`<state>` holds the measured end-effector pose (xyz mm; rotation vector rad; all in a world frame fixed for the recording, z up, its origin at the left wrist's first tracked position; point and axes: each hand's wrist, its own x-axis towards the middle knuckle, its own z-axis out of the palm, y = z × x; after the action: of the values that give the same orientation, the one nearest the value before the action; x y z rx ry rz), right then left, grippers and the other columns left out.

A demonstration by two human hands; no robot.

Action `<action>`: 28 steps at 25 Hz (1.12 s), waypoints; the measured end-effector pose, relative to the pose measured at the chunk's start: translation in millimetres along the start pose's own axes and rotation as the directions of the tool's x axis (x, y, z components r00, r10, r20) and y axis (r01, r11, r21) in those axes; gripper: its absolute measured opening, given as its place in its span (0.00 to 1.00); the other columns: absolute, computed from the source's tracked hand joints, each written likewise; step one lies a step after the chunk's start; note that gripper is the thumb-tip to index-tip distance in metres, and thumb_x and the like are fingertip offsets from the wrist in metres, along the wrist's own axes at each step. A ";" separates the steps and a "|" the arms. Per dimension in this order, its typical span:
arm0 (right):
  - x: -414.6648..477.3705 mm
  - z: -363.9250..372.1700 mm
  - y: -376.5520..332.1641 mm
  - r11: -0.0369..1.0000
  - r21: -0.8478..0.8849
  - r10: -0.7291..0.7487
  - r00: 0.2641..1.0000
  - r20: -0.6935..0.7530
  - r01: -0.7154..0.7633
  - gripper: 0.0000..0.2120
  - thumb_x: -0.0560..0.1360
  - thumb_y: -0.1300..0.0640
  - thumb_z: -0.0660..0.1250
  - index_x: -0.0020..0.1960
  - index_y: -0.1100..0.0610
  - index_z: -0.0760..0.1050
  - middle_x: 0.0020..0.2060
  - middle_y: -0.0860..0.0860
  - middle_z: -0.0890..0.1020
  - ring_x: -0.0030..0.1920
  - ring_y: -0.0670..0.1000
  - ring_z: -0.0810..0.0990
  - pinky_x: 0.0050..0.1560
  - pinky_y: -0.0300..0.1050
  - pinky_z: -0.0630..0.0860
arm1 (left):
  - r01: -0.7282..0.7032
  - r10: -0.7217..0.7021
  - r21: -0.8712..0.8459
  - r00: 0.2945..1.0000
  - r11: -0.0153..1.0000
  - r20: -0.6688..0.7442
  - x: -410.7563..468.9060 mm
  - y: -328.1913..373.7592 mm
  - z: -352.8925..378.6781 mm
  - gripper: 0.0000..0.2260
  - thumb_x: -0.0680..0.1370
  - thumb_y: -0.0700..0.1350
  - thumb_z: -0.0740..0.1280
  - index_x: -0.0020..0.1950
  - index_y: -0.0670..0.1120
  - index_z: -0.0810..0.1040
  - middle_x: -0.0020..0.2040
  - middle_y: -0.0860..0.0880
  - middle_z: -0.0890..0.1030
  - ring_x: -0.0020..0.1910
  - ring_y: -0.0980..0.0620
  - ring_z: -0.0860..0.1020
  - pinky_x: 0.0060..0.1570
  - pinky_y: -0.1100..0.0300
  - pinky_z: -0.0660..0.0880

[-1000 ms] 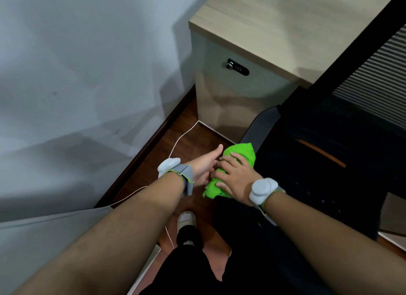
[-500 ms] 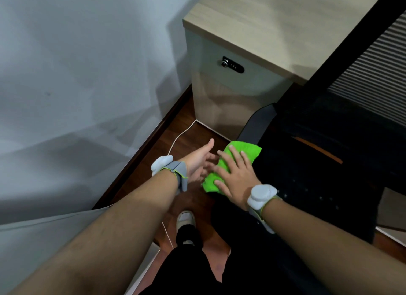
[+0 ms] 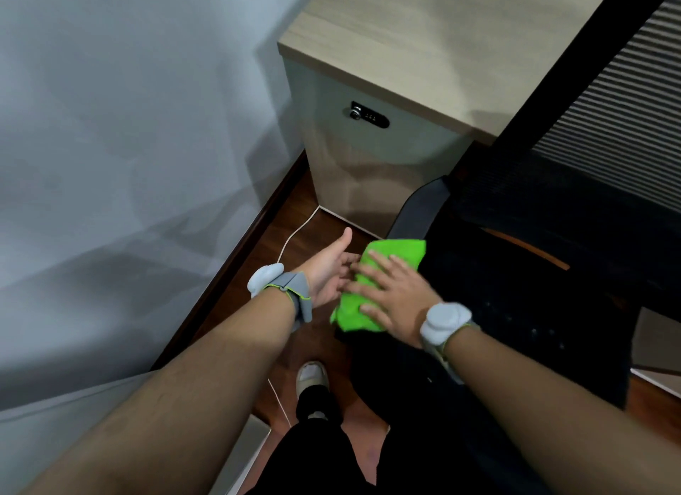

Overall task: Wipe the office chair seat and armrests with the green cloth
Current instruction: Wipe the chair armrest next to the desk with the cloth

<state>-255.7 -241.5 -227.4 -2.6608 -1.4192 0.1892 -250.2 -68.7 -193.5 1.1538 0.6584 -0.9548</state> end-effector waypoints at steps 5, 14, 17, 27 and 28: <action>36.5 -11.4 86.8 0.915 0.113 0.381 0.921 0.085 -0.389 0.22 0.79 0.46 0.54 0.72 0.44 0.61 0.76 0.51 0.55 0.77 0.57 0.48 0.74 0.55 0.48 | -0.008 0.011 -0.042 0.997 0.999 0.076 12.3 12.2 5.4 0.38 0.76 0.69 0.43 0.74 0.43 0.61 0.73 0.41 0.67 0.70 0.44 0.68 0.68 0.51 0.64; 54.1 -13.4 103.4 0.832 0.107 0.534 0.838 0.109 -0.544 0.26 0.80 0.45 0.49 0.76 0.48 0.48 0.77 0.56 0.42 0.77 0.56 0.41 0.75 0.54 0.45 | 0.015 -0.010 -0.046 0.993 0.999 0.121 20.8 26.5 14.3 0.38 0.75 0.70 0.43 0.68 0.42 0.68 0.67 0.42 0.74 0.59 0.47 0.75 0.52 0.57 0.74; 45.8 -13.6 81.1 0.834 0.093 0.536 0.839 0.098 -0.544 0.26 0.79 0.45 0.50 0.75 0.46 0.51 0.77 0.56 0.45 0.77 0.59 0.42 0.74 0.56 0.44 | 0.012 -0.006 -0.045 0.992 0.999 0.123 19.6 26.3 18.2 0.37 0.75 0.69 0.42 0.68 0.43 0.68 0.65 0.41 0.74 0.56 0.48 0.76 0.54 0.57 0.73; -1.1 -0.7 -22.1 0.963 0.046 0.265 0.963 0.045 -0.267 0.24 0.75 0.42 0.52 0.70 0.46 0.66 0.73 0.56 0.64 0.73 0.63 0.59 0.70 0.62 0.56 | 0.102 -0.084 -0.125 0.987 0.987 0.139 6.2 2.3 -3.2 0.38 0.75 0.69 0.43 0.52 0.38 0.77 0.38 0.43 0.85 0.36 0.48 0.84 0.36 0.58 0.81; -2.3 -0.3 -20.1 0.967 0.061 0.243 0.969 0.053 -0.246 0.24 0.76 0.42 0.51 0.70 0.45 0.66 0.74 0.55 0.63 0.74 0.63 0.58 0.71 0.62 0.54 | 0.108 -0.093 -0.114 0.987 0.988 0.129 5.4 3.0 -2.4 0.38 0.75 0.69 0.44 0.51 0.38 0.77 0.36 0.43 0.85 0.35 0.48 0.84 0.35 0.58 0.81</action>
<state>-273.3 -232.3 -223.6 -2.7852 -1.0700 0.3158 -245.0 -67.6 -197.4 0.9543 0.6701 -1.0488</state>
